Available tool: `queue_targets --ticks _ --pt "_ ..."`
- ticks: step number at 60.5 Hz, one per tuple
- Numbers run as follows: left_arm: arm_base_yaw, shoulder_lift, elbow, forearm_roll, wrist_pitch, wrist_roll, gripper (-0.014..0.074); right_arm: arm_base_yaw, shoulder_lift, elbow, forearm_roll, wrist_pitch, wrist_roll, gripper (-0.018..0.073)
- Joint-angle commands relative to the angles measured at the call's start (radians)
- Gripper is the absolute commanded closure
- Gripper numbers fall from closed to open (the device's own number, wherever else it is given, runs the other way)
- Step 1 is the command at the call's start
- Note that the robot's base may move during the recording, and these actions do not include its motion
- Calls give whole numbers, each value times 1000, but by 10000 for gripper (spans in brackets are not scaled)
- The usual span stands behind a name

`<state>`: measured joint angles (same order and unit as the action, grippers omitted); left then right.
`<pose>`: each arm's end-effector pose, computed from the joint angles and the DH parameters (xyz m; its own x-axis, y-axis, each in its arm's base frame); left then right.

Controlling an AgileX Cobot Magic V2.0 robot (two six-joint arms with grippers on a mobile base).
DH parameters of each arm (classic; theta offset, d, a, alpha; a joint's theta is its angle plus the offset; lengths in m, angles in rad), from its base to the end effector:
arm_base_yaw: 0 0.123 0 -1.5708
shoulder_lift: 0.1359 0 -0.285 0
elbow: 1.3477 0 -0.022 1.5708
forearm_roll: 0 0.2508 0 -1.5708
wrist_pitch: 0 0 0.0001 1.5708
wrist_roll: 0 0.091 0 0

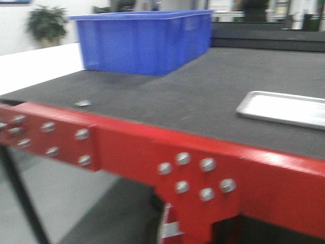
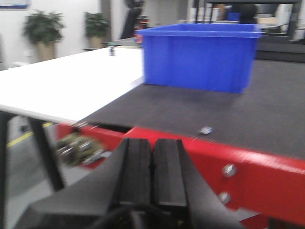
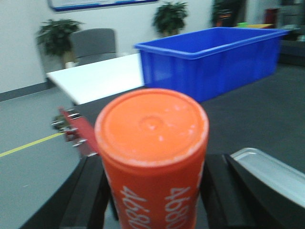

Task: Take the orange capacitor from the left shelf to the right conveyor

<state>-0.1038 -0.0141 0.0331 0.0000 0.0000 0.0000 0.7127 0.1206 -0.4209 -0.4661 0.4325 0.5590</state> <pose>0.0563 -0.0059 0.2028 0.0678 -0.0071 -0.9977 0.1036 0.9946 0.0000 0.0397 0.0116 0.3100 -0.0678 0.1104 -0.9916 -0.4950 0.8592 0.1295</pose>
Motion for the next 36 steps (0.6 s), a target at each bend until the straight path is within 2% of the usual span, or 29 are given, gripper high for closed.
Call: queue_targets --ticks 1,36 --pt "-5 10 -8 -5 -90 0 701 -3 15 -27 -22 -85 -9 507" --pt "-5 10 -8 -5 -90 0 701 -3 15 -27 -22 -85 -9 507"
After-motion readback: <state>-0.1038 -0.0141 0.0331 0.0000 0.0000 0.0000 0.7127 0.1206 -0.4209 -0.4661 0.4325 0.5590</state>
